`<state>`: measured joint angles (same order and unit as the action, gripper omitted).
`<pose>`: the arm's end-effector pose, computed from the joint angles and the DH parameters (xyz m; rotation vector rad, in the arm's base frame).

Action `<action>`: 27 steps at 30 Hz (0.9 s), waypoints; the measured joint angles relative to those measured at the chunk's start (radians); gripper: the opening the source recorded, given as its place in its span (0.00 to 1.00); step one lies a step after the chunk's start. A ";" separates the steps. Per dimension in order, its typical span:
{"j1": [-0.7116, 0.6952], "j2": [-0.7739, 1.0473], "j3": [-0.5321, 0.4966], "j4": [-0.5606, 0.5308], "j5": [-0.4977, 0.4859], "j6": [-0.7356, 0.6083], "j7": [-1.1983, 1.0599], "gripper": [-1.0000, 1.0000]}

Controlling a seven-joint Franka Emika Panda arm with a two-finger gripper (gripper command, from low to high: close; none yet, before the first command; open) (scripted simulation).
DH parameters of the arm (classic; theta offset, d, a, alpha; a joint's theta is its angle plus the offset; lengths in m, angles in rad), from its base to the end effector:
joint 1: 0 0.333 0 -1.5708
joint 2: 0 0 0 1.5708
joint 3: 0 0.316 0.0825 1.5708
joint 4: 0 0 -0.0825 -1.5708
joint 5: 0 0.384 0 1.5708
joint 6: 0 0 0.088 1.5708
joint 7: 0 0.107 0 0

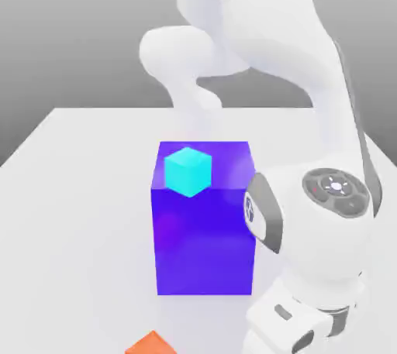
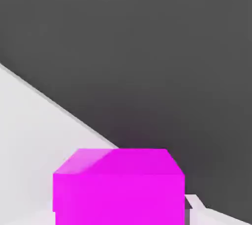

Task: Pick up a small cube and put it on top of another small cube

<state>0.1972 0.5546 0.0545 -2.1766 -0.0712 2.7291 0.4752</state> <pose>0.5349 0.1416 0.1323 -3.1307 0.2611 0.0008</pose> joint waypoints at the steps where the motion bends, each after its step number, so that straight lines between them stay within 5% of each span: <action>1: -0.001 -0.024 0.002 -0.005 0.003 -0.019 -0.002 0.00; 5: 0.002 -0.155 0.025 -0.053 0.015 -0.103 -0.016 0.00; 19: 0.314 -0.622 0.296 -0.552 0.132 -0.066 -0.206 0.00; 25: 0.330 -0.472 0.258 -0.581 -0.018 0.105 -0.107 0.00; 26: 0.343 -0.439 0.237 -0.579 -0.055 0.135 -0.080 1.00; 27: 0.343 -0.439 0.237 -0.579 -0.055 0.135 -0.080 1.00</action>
<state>0.5404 0.1155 0.2917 -2.7557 -0.1260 2.8638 0.3951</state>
